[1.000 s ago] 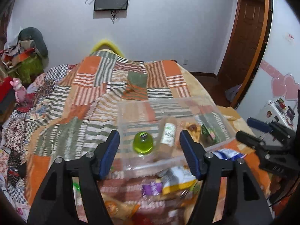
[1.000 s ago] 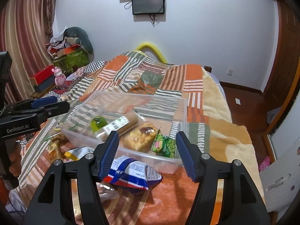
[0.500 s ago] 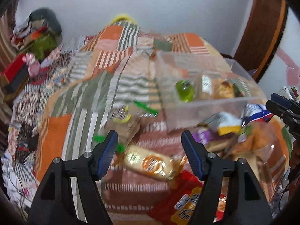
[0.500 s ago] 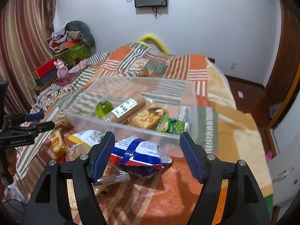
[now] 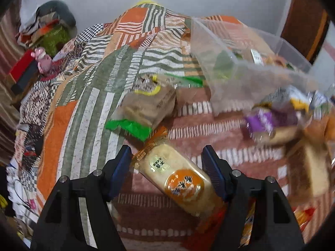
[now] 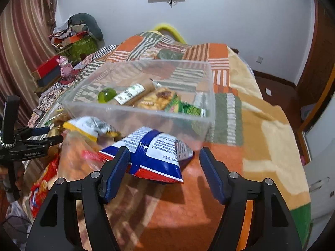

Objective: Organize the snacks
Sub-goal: 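Grasp the round orange-label cake with the left tool while the right tool grasps the blue-white chip bag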

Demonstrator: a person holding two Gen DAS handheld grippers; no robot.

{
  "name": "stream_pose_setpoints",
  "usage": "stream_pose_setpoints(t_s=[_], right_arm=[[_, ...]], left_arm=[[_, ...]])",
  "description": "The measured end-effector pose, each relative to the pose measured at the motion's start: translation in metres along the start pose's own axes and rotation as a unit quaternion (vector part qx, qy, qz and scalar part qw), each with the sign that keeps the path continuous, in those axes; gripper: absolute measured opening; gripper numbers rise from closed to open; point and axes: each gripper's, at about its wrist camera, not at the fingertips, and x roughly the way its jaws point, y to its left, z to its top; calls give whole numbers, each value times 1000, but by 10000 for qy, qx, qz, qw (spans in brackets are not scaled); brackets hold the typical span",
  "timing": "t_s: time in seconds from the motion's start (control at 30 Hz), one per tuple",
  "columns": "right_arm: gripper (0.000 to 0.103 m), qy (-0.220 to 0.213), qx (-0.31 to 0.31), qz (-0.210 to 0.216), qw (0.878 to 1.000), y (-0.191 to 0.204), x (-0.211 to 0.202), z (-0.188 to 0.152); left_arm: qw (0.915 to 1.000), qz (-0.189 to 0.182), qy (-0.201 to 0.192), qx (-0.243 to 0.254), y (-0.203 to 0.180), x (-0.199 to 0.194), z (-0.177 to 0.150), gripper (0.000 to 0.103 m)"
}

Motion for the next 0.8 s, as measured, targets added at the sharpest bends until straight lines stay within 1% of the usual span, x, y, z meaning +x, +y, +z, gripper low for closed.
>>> stream_pose_setpoints(t_s=[0.13,0.23,0.37,0.47,0.53,0.57,0.6,0.63,0.67,0.8], right_arm=[[66,129,-15,-50,9999,-4,-4,-11],[66,252,-51,-42,9997,-4,-4,-16],[66,361,-221,-219,9989,-2,-5,-21],[66,302,-151,-103,9994,-3,-10,-18],[66,183,-52,-125,9997,-4,-13,-13],[68,96,2,-210,9997,-4,-14,-10],[72,53,32,-238,9997,-3,-13,-7],[75,15,109,-243,9996,-4,-11,-4],[76,13,160,-235,9996,-4,-9,-3],[77,133,380,-121,9991,-5,6,3]], left_arm=[[9998,128,-43,115,8,-6,-14,70],[10000,61,-19,26,17,-13,-22,70],[9999,1,-56,109,18,-20,-31,70],[9998,-38,-87,149,16,-22,-36,69],[9999,-25,-125,83,17,-23,-37,61],[9999,-105,-125,42,18,-24,-37,54],[9998,-160,-137,1,19,-24,-37,47],[9996,-237,-143,-57,21,-25,-37,43],[9995,-277,-130,-77,22,-24,-37,41],[9995,-295,-139,-2,21,-24,-36,41]])
